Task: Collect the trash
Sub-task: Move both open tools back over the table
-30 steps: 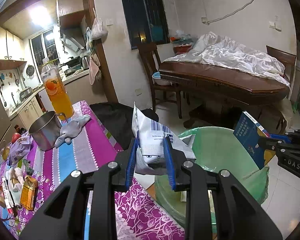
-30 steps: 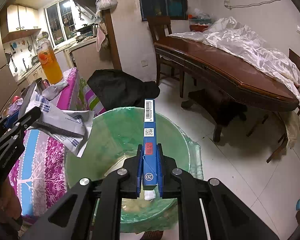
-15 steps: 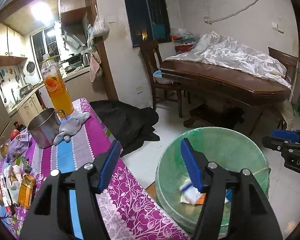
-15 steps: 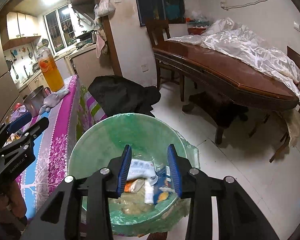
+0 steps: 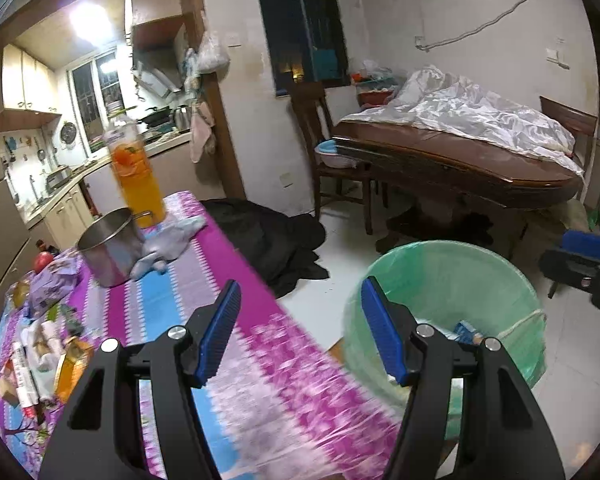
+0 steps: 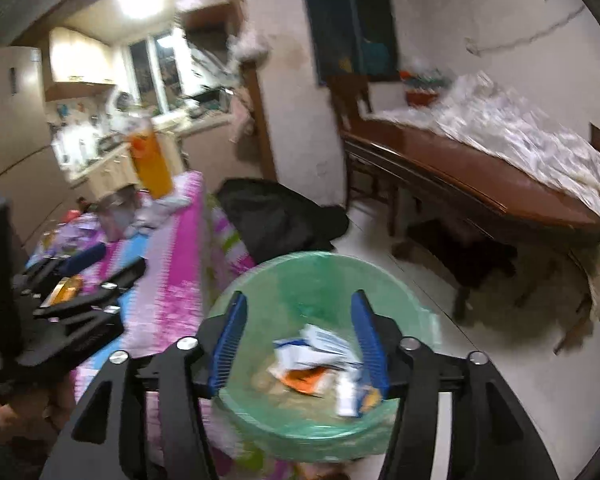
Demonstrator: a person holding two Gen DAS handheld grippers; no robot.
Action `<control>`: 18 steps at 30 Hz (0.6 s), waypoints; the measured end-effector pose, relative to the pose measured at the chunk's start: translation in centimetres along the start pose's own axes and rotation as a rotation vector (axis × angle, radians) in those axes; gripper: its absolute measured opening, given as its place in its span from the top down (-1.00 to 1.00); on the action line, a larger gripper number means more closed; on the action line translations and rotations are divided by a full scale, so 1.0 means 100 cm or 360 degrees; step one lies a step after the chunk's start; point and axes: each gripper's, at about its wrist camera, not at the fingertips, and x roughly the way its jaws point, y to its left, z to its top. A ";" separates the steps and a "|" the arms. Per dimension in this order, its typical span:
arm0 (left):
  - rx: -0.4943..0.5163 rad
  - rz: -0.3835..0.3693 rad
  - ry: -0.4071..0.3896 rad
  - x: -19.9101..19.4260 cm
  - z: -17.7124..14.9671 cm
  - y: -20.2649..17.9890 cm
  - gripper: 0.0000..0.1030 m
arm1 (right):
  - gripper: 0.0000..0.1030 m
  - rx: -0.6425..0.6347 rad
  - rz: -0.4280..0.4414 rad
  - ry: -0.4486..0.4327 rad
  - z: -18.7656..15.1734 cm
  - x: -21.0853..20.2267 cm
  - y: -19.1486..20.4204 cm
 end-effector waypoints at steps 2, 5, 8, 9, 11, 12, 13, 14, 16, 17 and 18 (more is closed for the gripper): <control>-0.0031 0.0044 0.0009 -0.006 -0.008 0.021 -0.16 | -0.20 -0.0040 0.0079 -0.0027 -0.001 -0.004 0.024; -0.0087 0.0119 0.0035 -0.013 -0.022 0.055 -0.16 | -0.24 -0.0110 0.0215 -0.0029 -0.004 -0.003 0.064; -0.0153 0.0204 0.0066 -0.022 -0.036 0.094 -0.16 | -0.28 -0.0171 0.0335 -0.0018 -0.005 0.000 0.104; -0.0184 0.0234 0.0075 -0.026 -0.041 0.109 -0.16 | -0.29 -0.0181 0.0364 -0.0008 -0.005 0.002 0.115; -0.0248 0.0291 0.0094 -0.033 -0.051 0.139 -0.16 | -0.29 -0.0198 0.0423 0.0016 -0.007 0.007 0.136; -0.0291 0.0324 0.0104 -0.037 -0.056 0.156 -0.16 | -0.29 -0.0216 0.0452 0.0032 -0.008 0.010 0.150; -0.0329 0.0359 0.0110 -0.041 -0.060 0.172 -0.16 | -0.29 -0.0234 0.0477 0.0046 -0.009 0.012 0.162; -0.0375 0.0403 0.0117 -0.046 -0.066 0.191 -0.16 | -0.29 -0.0253 0.0505 0.0061 -0.010 0.015 0.174; -0.0494 0.0494 0.0132 -0.059 -0.081 0.235 -0.16 | -0.29 -0.0286 0.0546 0.0081 -0.013 0.018 0.194; -0.0538 0.0539 0.0136 -0.064 -0.087 0.252 -0.16 | -0.29 -0.0304 0.0566 0.0092 -0.015 0.020 0.204; -0.0588 0.0591 0.0142 -0.070 -0.095 0.272 -0.16 | -0.29 -0.0323 0.0588 0.0105 -0.017 0.022 0.217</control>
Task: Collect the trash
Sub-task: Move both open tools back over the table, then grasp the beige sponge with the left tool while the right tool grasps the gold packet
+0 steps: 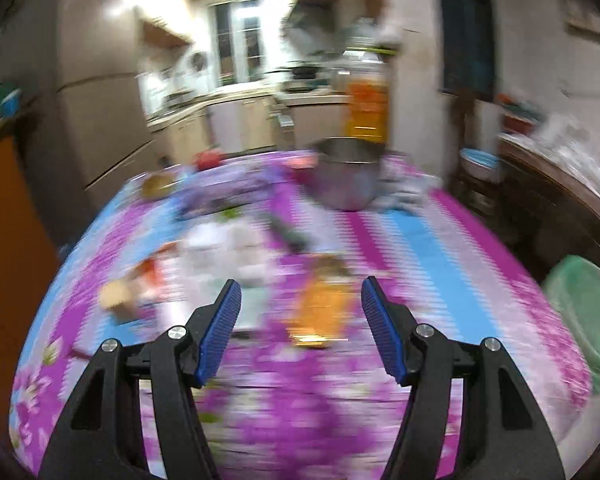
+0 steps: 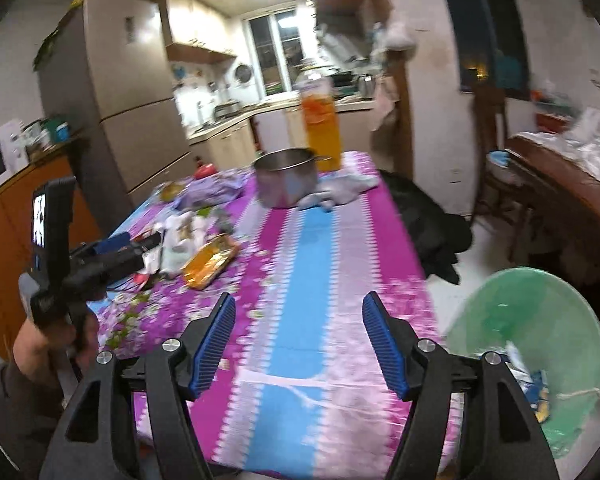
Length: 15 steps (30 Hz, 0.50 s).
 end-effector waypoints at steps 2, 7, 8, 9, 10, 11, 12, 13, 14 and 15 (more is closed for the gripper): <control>-0.0088 0.0083 0.0014 0.004 -0.002 0.041 -0.16 | -0.29 -0.0030 0.0038 0.0020 0.000 0.010 0.016; -0.0290 0.0305 0.0065 0.018 -0.010 0.137 -0.16 | -0.30 -0.0109 0.0124 0.0080 0.003 0.039 0.059; -0.0321 0.0345 0.0085 0.024 -0.012 0.153 -0.26 | -0.32 -0.0125 0.0145 0.0094 0.004 0.046 0.069; -0.0339 0.0365 0.0102 0.029 -0.012 0.164 -0.43 | -0.33 -0.0136 0.0160 0.0103 0.004 0.052 0.076; -0.0364 0.0377 0.0110 0.035 -0.013 0.174 -0.47 | -0.36 -0.0151 0.0177 0.0115 0.005 0.060 0.085; -0.0375 0.0378 0.0115 0.036 -0.014 0.178 -0.51 | -0.38 -0.0166 0.0194 0.0126 0.006 0.067 0.093; -0.0386 0.0359 0.0125 0.040 -0.013 0.181 -0.58 | -0.39 -0.0186 0.0217 0.0138 0.006 0.073 0.104; -0.0389 0.0318 0.0138 0.045 -0.011 0.183 -0.63 | -0.40 -0.0206 0.0239 0.0151 0.006 0.080 0.114; -0.0375 0.0302 0.0149 0.048 -0.011 0.184 -0.71 | -0.40 -0.0218 0.0254 0.0161 0.006 0.086 0.119; -0.0339 0.0284 0.0175 0.055 -0.010 0.181 -0.71 | -0.40 -0.0232 0.0276 0.0176 0.007 0.094 0.128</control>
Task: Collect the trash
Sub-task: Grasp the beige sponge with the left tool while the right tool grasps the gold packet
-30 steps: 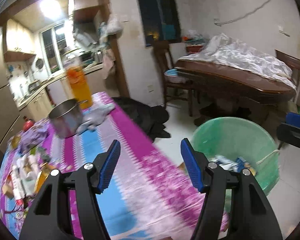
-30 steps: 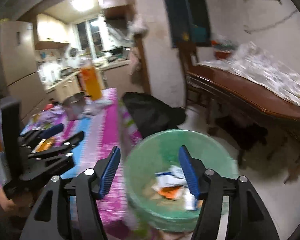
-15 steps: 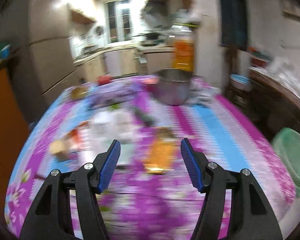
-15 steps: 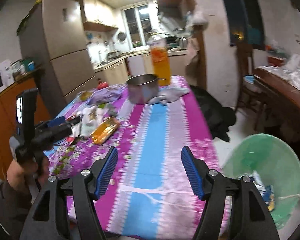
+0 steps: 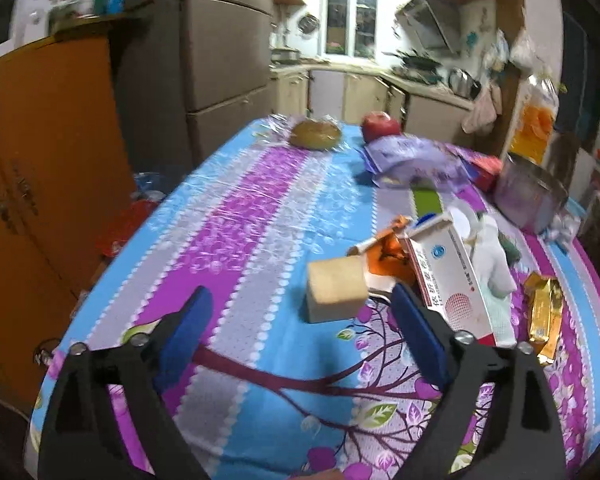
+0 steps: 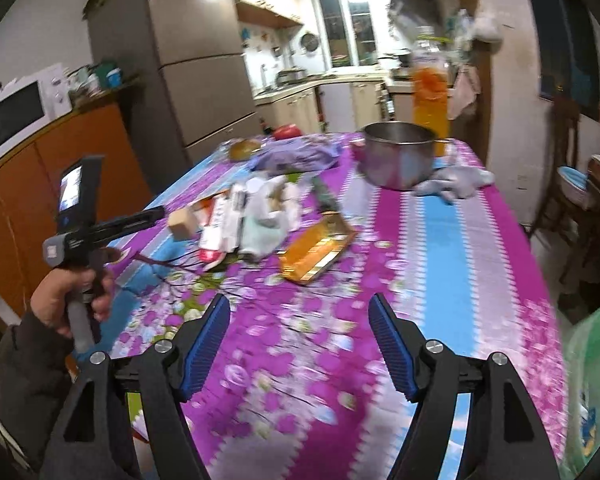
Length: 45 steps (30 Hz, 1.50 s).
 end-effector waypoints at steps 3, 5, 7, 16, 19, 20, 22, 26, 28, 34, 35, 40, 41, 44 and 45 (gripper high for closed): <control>0.0066 -0.0009 0.0044 0.014 -0.001 -0.010 -0.71 | -0.40 0.0003 0.0052 0.0034 0.005 0.026 0.013; 0.0061 -0.0004 0.0064 0.026 -0.002 -0.011 -0.71 | -0.40 0.0032 0.0083 0.0058 0.009 0.043 0.017; 0.0035 0.0025 0.0084 0.037 0.000 -0.008 -0.71 | -0.40 0.0057 0.0083 0.0077 0.012 0.057 0.017; 0.0015 -0.0058 0.0111 0.046 0.001 -0.008 0.08 | -0.24 0.0344 -0.0046 0.0184 0.031 0.139 -0.017; 0.0041 -0.0065 0.0102 0.045 0.001 -0.015 0.20 | -0.24 0.0447 -0.0076 0.0181 0.037 0.154 -0.026; 0.0038 -0.0073 0.0104 0.046 0.000 -0.015 0.20 | -0.26 0.0466 -0.0083 0.0180 0.039 0.157 -0.028; 0.0037 -0.0079 0.0102 0.046 0.000 -0.015 0.21 | -0.31 0.0505 -0.0120 0.0191 0.043 0.166 -0.031; 0.0032 -0.0098 0.0109 0.049 0.000 -0.016 0.21 | -0.30 0.0518 -0.0159 0.0240 0.044 0.182 -0.029; 0.0029 -0.0108 0.0110 0.049 -0.001 -0.015 0.22 | -0.20 0.0508 -0.0186 0.0245 0.042 0.188 -0.029; -0.0040 -0.0173 0.0113 0.047 -0.001 -0.007 0.29 | 0.03 0.0435 -0.0176 0.0201 0.040 0.182 -0.022; -0.0046 -0.0178 0.0101 0.045 -0.001 -0.006 0.30 | 0.07 0.0412 -0.0177 0.0190 0.040 0.180 -0.020; -0.0069 -0.0195 0.0033 0.029 -0.001 0.000 0.33 | 0.16 0.0320 -0.0181 0.0100 0.038 0.161 -0.011; -0.0071 -0.0195 0.0022 0.026 -0.001 0.001 0.34 | 0.17 0.0298 -0.0187 0.0071 0.038 0.156 -0.009; -0.0069 -0.0197 -0.0020 0.014 -0.002 0.001 0.35 | 0.18 0.0234 -0.0196 -0.0016 0.040 0.138 -0.002; -0.0061 -0.0194 -0.0034 0.010 -0.003 -0.001 0.35 | 0.18 0.0211 -0.0206 -0.0044 0.040 0.132 0.001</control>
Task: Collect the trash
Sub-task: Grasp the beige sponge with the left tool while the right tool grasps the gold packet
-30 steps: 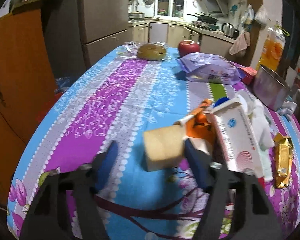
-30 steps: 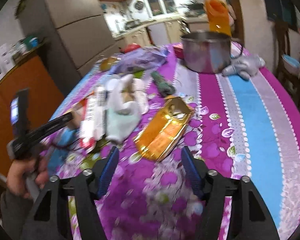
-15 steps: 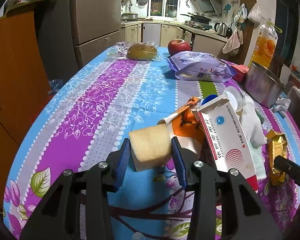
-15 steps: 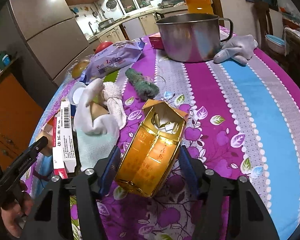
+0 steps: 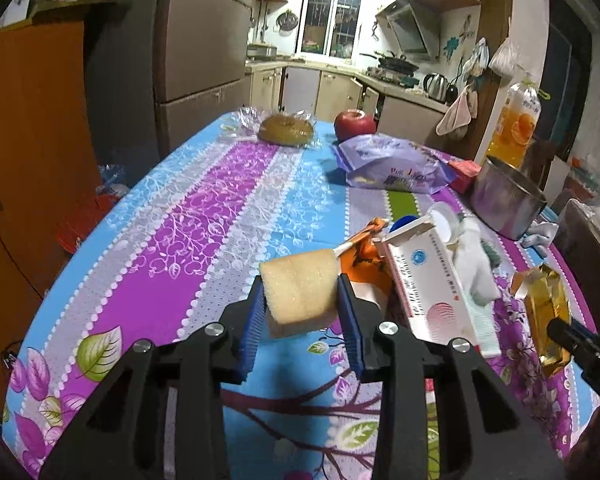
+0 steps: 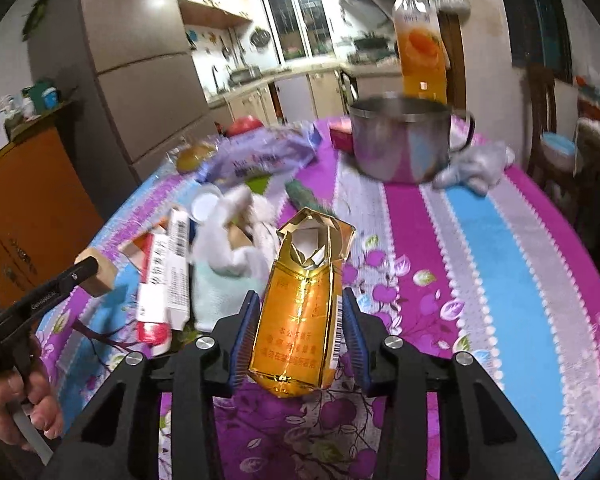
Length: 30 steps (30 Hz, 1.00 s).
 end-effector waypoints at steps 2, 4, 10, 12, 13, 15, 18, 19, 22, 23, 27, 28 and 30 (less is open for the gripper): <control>0.0034 -0.0011 -0.0037 -0.012 -0.002 -0.008 0.35 | 0.18 -0.0056 -0.0016 -0.0065 0.000 -0.013 0.007; 0.0074 -0.0035 -0.0071 -0.024 -0.004 -0.020 0.35 | 0.18 -0.0113 -0.0030 -0.0128 0.000 -0.027 0.015; 0.0166 -0.0117 -0.0157 -0.059 -0.011 -0.050 0.35 | 0.18 -0.0196 -0.0045 -0.0250 -0.003 -0.063 0.026; 0.0187 -0.0142 -0.0178 -0.068 -0.013 -0.059 0.35 | 0.18 -0.0208 -0.0045 -0.0280 -0.004 -0.074 0.029; 0.0202 -0.0155 -0.0194 -0.073 -0.014 -0.064 0.35 | 0.18 -0.0212 -0.0042 -0.0293 -0.005 -0.080 0.030; 0.0221 -0.0171 -0.0206 -0.078 -0.015 -0.072 0.35 | 0.18 -0.0221 -0.0038 -0.0321 -0.006 -0.092 0.032; 0.0237 -0.0196 -0.0210 -0.083 -0.019 -0.082 0.35 | 0.18 -0.0240 -0.0051 -0.0350 -0.008 -0.105 0.035; 0.0243 -0.0206 -0.0211 -0.085 -0.020 -0.086 0.35 | 0.18 -0.0240 -0.0056 -0.0355 -0.009 -0.108 0.035; 0.0256 -0.0225 -0.0221 -0.091 -0.022 -0.094 0.35 | 0.18 -0.0236 -0.0070 -0.0367 -0.010 -0.118 0.032; 0.0258 -0.0230 -0.0226 -0.093 -0.022 -0.097 0.35 | 0.17 -0.0234 -0.0077 -0.0369 -0.011 -0.122 0.031; 0.0274 -0.0253 -0.0250 -0.101 -0.022 -0.108 0.35 | 0.17 -0.0217 -0.0101 -0.0381 -0.014 -0.137 0.023; 0.0278 -0.0260 -0.0253 -0.102 -0.022 -0.110 0.35 | 0.17 -0.0211 -0.0108 -0.0384 -0.012 -0.138 0.022; 0.0297 -0.0280 -0.0259 -0.106 -0.023 -0.119 0.35 | 0.17 -0.0201 -0.0127 -0.0395 -0.013 -0.146 0.017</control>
